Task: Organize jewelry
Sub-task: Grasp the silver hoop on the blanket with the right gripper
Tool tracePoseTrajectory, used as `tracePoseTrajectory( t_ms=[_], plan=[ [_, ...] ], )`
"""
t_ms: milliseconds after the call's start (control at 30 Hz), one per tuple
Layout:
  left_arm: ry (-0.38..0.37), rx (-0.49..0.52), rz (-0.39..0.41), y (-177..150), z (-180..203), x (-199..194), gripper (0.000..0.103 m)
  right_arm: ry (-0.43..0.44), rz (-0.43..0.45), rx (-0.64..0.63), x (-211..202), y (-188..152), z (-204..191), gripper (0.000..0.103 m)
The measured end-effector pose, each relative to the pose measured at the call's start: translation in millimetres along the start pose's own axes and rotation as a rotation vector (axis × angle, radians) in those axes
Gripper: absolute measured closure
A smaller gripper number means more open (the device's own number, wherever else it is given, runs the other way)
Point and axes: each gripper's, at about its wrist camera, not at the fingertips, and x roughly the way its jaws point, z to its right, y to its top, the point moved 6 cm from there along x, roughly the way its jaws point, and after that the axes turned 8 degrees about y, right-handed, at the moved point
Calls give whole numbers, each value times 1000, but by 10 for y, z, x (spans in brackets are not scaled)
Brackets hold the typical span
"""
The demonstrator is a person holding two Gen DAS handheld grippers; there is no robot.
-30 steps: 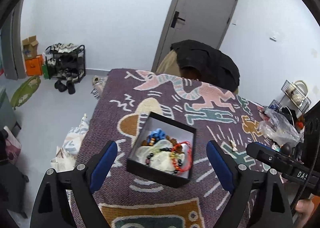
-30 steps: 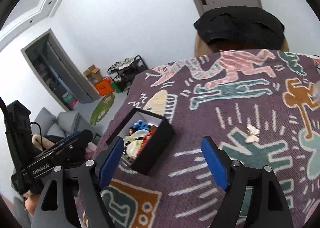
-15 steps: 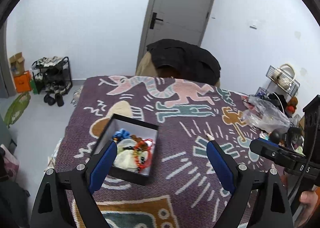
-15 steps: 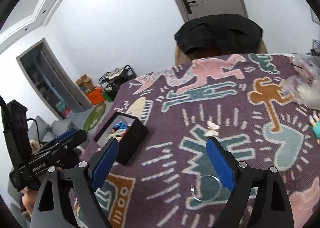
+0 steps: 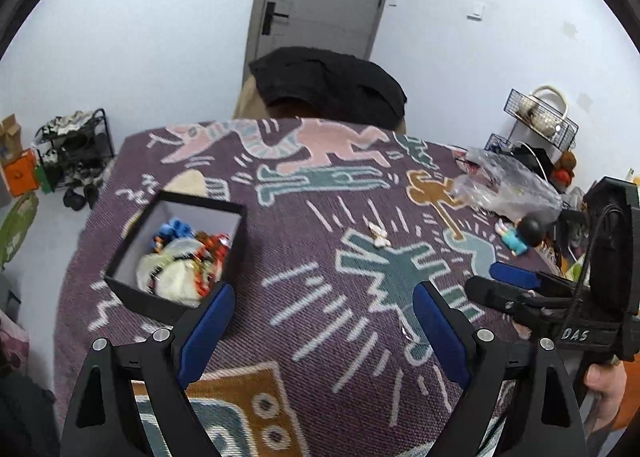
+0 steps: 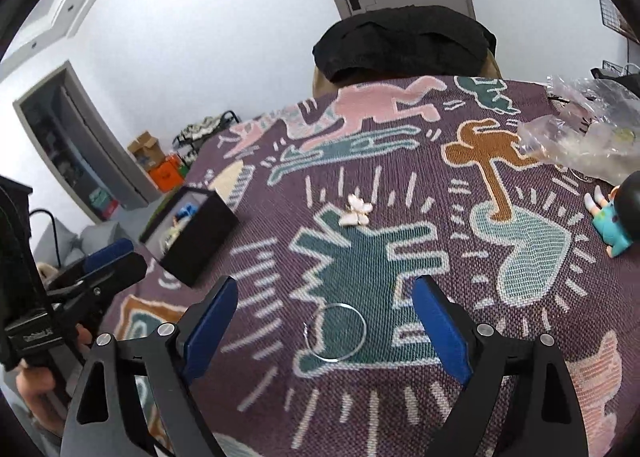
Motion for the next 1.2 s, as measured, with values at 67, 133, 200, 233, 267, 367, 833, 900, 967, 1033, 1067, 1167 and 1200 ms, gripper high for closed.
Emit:
tracePoseTrajectory(
  t_ms=[67,133,200,233,267,367,833,900,967,1033,1067,1167,1200],
  plan=[
    [-9,-5,-3,-47,6,18,12,-16,-18,-25,47,-44,-17,14],
    [-12,-13,-4,-88,-10,28,12,-27,-40,-46,95,-105,-26,14],
    [-13,-24,-9,-112,-38,48,12,-54,-65,-66,146,-164,-26,14],
    [-14,-33,-13,-125,-61,57,12,-67,-74,-76,170,-186,-27,14],
    [-14,-39,-14,-131,-80,64,12,-76,-83,-88,196,-210,-31,14],
    [-12,-55,-14,-149,-122,73,12,-91,-106,-113,271,-266,-38,14],
    [1,-73,-46,-213,-233,194,12,-177,-227,-167,663,-486,34,14],
    [2,-79,-49,-217,-253,198,12,-205,-220,-192,680,-485,34,14],
    [2,-81,-49,-216,-267,198,12,-211,-213,-200,680,-476,26,21],
    [-3,-90,-49,-209,-284,197,12,-200,-208,-215,662,-461,-2,36],
    [-5,-94,-53,-207,-290,203,12,-198,-208,-216,654,-448,-5,49],
    [-10,-99,-63,-193,-287,221,12,-187,-212,-203,632,-430,22,52],
    [-11,-98,-63,-182,-278,221,12,-179,-209,-204,621,-431,33,52]
  ],
)
